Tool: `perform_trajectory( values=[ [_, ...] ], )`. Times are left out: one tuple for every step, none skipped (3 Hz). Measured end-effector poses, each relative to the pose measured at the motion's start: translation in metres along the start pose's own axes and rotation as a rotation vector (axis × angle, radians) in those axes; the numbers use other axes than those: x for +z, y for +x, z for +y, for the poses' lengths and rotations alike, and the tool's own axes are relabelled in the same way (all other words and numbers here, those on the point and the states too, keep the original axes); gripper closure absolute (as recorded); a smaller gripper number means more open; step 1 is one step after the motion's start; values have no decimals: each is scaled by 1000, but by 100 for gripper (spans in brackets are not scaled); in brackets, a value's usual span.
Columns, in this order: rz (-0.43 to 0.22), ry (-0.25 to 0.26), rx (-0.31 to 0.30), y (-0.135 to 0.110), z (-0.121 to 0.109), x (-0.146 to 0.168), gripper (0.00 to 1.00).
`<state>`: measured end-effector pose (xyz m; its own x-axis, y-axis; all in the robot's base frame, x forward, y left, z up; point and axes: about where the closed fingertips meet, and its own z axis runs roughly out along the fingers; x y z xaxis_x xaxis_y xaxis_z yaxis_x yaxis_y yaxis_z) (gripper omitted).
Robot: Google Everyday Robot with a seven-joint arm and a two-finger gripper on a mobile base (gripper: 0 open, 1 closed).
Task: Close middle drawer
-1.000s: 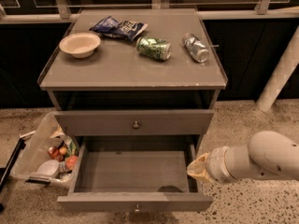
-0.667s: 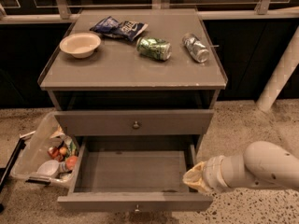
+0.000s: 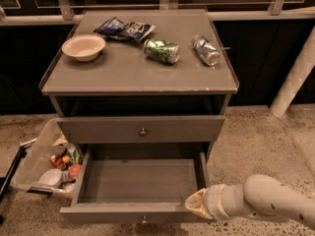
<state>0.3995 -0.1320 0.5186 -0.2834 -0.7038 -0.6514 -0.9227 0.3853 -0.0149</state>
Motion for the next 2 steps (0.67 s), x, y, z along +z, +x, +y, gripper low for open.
perform_trajectory(
  values=[
    [-12,6,15,20,12,25,100],
    [-18,2,26,37,23,46,100]
  ],
)
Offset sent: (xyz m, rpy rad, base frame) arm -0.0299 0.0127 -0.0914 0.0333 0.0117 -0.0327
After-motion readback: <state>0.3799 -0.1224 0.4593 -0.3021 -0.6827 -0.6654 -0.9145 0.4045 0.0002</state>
